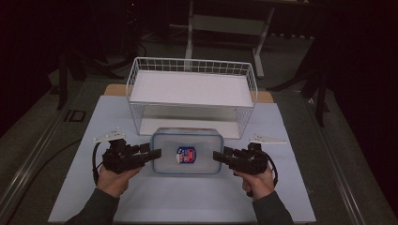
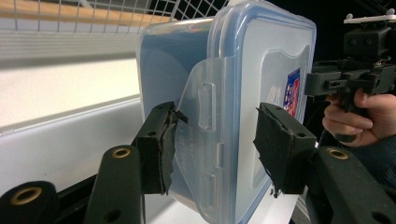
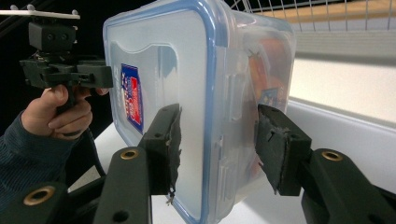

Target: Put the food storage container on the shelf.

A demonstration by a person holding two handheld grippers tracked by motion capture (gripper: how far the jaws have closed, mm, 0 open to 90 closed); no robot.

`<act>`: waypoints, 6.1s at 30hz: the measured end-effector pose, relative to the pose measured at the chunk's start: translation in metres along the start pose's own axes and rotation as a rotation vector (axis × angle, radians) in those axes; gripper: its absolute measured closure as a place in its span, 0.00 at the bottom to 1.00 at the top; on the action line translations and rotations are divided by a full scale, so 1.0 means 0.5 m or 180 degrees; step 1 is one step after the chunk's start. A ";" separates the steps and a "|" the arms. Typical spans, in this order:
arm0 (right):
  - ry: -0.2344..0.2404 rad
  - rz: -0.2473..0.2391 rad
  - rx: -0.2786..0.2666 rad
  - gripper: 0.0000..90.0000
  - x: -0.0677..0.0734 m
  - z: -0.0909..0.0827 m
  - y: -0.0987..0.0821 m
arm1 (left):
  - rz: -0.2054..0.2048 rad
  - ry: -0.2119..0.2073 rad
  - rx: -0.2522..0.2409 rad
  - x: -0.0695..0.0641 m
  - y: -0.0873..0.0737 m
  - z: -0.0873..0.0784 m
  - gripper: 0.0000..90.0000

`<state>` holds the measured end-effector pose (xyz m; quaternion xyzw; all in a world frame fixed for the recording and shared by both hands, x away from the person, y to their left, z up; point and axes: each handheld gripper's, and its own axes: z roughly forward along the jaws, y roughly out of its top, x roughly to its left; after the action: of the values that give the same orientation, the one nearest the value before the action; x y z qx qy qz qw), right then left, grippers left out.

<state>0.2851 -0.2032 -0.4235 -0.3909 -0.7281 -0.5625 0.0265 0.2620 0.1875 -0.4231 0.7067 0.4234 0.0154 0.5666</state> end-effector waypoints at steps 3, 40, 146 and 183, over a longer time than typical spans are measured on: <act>-0.0002 -0.0030 -0.0028 0.57 0.005 -0.003 0.008 | 0.0043 0.0009 -0.0017 -0.005 0.011 -0.004 0.54; 0.0000 -0.0421 -0.0334 0.57 0.040 -0.034 0.125 | 0.0403 0.0005 -0.0369 -0.037 0.127 -0.031 0.55; -0.0801 -0.0165 -0.0672 0.57 -0.081 0.081 0.323 | -0.0077 0.0670 -0.0770 0.122 0.326 0.121 0.61; -0.1046 -0.1389 -0.0161 0.44 0.027 -0.046 0.201 | 0.1122 0.1014 -0.0331 0.012 0.176 -0.068 0.49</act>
<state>0.3269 -0.2091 -0.3282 -0.3114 -0.7753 -0.5019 -0.2236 0.2997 0.2180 -0.3422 0.7282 0.3762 0.2470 0.5169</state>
